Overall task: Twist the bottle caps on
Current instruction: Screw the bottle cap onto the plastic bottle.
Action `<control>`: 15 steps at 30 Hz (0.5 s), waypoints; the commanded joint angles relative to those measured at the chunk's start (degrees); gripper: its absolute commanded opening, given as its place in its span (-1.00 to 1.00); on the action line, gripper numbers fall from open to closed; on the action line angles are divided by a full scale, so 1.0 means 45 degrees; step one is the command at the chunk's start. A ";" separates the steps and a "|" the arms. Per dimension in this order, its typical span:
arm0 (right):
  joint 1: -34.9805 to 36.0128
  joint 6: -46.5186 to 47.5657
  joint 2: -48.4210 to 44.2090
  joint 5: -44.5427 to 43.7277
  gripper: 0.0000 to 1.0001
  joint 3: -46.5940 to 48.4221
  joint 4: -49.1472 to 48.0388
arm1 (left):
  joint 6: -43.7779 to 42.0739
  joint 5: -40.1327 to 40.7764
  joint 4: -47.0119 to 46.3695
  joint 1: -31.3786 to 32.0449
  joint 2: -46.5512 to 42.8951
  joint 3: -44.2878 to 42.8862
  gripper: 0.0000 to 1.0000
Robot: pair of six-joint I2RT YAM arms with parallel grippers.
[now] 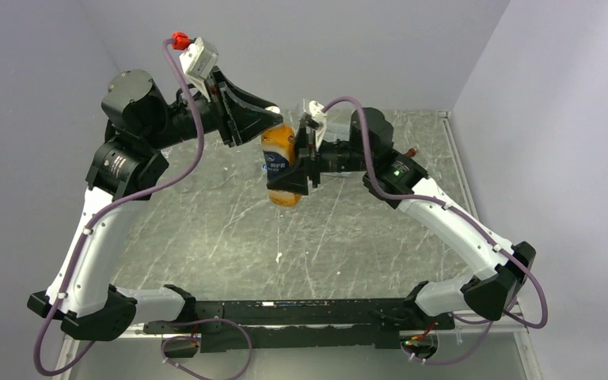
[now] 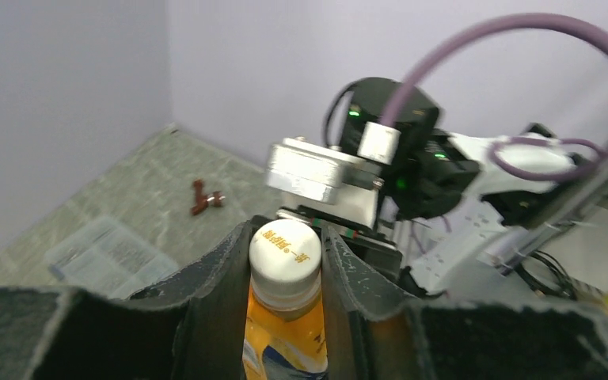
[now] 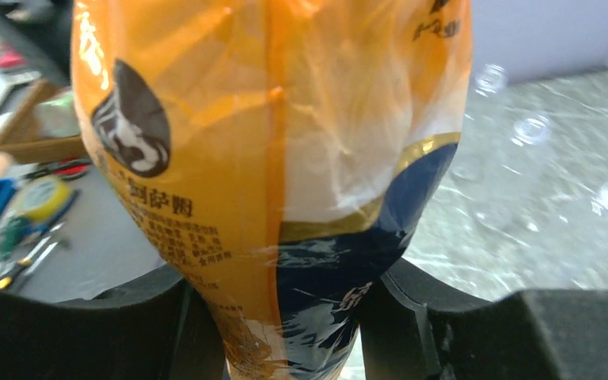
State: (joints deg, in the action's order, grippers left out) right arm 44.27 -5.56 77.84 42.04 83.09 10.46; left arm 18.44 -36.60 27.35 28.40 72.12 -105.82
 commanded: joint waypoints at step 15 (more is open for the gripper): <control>-0.0494 -0.2580 -0.0969 0.7644 -1.00 0.0433 -0.4264 | 0.3271 -0.7752 -0.4434 0.0075 0.0182 0.0650 -0.84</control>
State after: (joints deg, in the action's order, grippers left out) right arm 42.52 -16.71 76.49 71.48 82.17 0.08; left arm 27.42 -61.56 10.87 28.53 72.36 -104.27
